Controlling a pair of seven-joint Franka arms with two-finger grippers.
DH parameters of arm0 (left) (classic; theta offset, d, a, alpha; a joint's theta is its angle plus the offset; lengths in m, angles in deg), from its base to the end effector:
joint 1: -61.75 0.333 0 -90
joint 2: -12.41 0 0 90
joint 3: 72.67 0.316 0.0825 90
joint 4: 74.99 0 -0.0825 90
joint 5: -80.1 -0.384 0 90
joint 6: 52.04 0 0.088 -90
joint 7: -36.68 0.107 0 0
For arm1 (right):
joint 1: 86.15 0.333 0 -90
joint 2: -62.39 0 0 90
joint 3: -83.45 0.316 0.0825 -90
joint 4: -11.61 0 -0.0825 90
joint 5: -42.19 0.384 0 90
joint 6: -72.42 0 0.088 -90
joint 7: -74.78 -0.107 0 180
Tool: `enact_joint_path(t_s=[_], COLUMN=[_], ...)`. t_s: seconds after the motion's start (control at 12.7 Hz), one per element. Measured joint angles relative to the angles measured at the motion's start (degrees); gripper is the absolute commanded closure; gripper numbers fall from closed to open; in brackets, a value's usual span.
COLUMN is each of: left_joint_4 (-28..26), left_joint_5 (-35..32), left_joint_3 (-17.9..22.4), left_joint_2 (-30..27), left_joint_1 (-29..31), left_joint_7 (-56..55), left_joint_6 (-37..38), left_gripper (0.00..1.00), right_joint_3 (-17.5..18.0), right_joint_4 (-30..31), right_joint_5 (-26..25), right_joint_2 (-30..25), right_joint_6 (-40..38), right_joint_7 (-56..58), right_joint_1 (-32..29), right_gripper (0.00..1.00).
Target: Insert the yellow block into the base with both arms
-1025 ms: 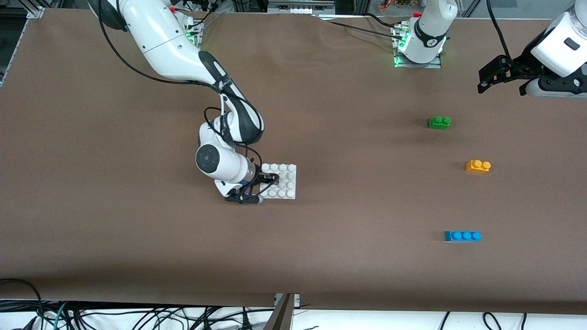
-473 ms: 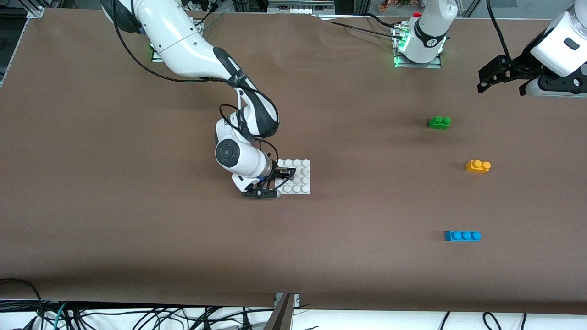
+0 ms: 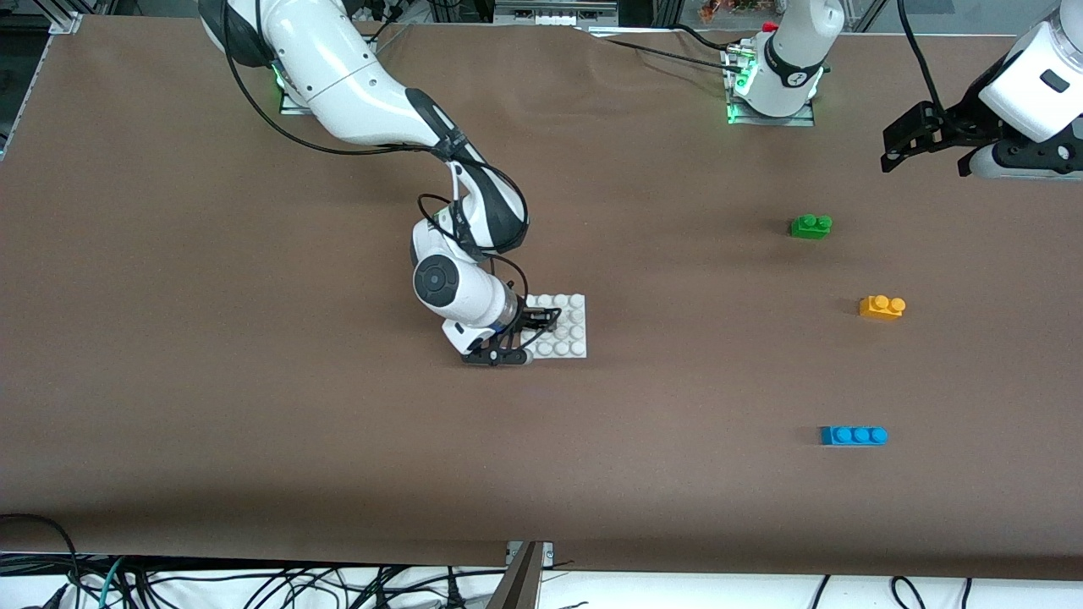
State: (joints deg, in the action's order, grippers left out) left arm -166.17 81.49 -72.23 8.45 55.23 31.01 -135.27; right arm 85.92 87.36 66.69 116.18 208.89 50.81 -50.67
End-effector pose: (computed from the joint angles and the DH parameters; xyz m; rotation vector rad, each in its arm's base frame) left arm 0.5172 -0.0578 0.6421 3.1221 -0.0144 -0.1121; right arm 0.5963 0.4603 0.1779 -2.7815 0.0988 0.1085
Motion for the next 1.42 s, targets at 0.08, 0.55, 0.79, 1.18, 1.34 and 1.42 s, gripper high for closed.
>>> enact_joint_path(t_s=[0.08, 0.55, 0.79, 1.18, 1.34, 1.42], left_joint_4=[0.00, 0.00, 0.00, 0.00, 0.00, 0.00], left_joint_5=[0.00, 0.00, 0.00, 0.00, 0.00, 0.00], left_joint_3=[0.00, 0.00, 0.00, 0.00, 0.00, 0.00], left_joint_2=[0.00, 0.00, 0.00, 0.00, 0.00, 0.00], left_joint_1=[0.00, 0.00, 0.00, 0.00, 0.00, 0.00], left_joint_7=[0.00, 0.00, 0.00, 0.00, 0.00, 0.00], left_joint_6=[0.00, 0.00, 0.00, 0.00, 0.00, 0.00], left_gripper=[0.00, 0.00, 0.00, 0.00, 0.00, 0.00], right_joint_3=[0.01, 0.01, 0.02, 0.02, -0.05, -0.23], right_joint_4=[-1.19, -3.88, -4.49, -5.74, -5.97, -6.09], right_joint_5=[0.00, 0.00, 0.01, 0.02, 0.03, 0.03], right_joint_2=[0.71, 2.61, 3.48, 4.28, 4.30, 4.30], right_joint_6=[0.03, 1.67, 4.17, 4.25, 4.22, 4.02], right_joint_7=[-0.46, -1.28, -1.30, -1.34, -1.35, -1.35], right_joint_1=[0.57, 3.26, 4.31, 4.57, 4.43, 4.31], right_gripper=[0.36, 0.36, 0.36, 0.09, 0.02, 0.02])
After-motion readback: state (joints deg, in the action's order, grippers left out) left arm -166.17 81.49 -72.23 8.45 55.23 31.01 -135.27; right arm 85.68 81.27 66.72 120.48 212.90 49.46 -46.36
